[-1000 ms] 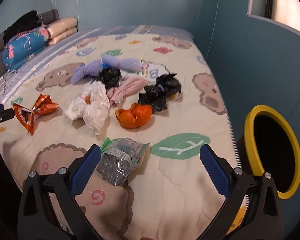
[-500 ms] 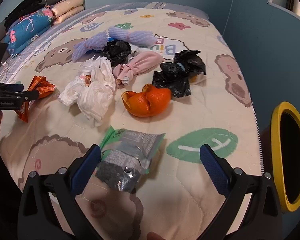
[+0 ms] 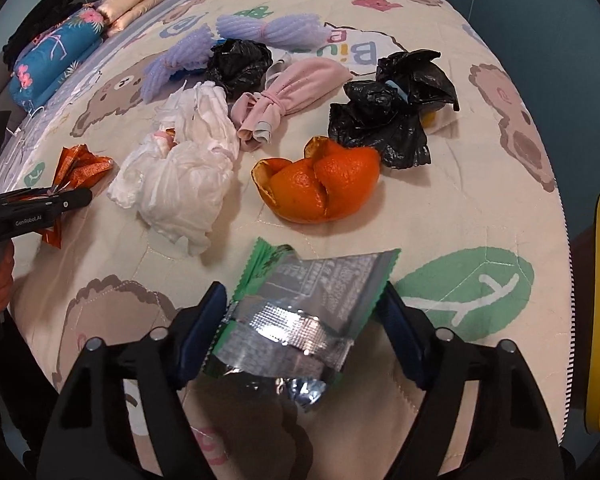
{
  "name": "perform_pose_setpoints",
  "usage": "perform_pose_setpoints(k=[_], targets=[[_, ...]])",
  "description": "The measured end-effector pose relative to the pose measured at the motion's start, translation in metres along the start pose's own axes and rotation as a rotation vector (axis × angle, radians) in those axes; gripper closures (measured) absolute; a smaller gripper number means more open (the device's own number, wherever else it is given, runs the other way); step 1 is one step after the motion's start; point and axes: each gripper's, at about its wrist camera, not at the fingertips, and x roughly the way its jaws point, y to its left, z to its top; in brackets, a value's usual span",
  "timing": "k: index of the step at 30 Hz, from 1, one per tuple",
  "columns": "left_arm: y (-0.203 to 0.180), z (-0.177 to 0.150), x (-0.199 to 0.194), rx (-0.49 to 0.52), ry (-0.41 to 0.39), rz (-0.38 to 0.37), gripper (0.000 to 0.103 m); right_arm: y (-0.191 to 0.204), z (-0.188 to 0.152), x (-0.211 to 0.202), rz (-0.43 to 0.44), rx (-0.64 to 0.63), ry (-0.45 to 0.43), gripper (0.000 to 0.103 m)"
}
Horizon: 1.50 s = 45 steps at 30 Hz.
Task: Collect trash
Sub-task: 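Grasp the orange snack wrapper with the left tool while the right tool grasps the green-silver packet, then carry the wrapper and packet with both tools over the yellow-rimmed bin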
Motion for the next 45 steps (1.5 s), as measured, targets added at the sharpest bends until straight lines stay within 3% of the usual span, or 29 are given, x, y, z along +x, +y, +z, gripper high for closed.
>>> perform_pose_setpoints(k=[1, 4, 9, 18, 27, 36, 45], targets=[[0.000, 0.000, 0.000, -0.001, 0.002, -0.008, 0.056, -0.001, 0.000, 0.000, 0.006, 0.010, 0.004, 0.046], [0.001, 0.000, -0.002, 0.001, -0.001, -0.032, 0.063, -0.002, 0.000, -0.002, 0.014, 0.005, 0.007, 0.061], [0.010, -0.001, -0.007, -0.044, -0.015, -0.066, 0.068, -0.009, -0.001, -0.007, 0.054, 0.035, 0.011, 0.074], [0.011, -0.006, -0.036, -0.068, -0.073, -0.089, 0.073, -0.017, -0.015, -0.042, 0.099, 0.040, -0.016, 0.077], [-0.025, -0.007, -0.087, -0.002, -0.172, -0.126, 0.073, -0.036, -0.036, -0.098, 0.141, 0.055, -0.077, 0.077], [-0.096, 0.004, -0.122, 0.073, -0.268, -0.193, 0.073, -0.068, -0.052, -0.159, 0.096, 0.073, -0.172, 0.077], [-0.195, 0.019, -0.152, 0.207, -0.326, -0.291, 0.073, -0.136, -0.061, -0.219, 0.012, 0.197, -0.301, 0.077]])
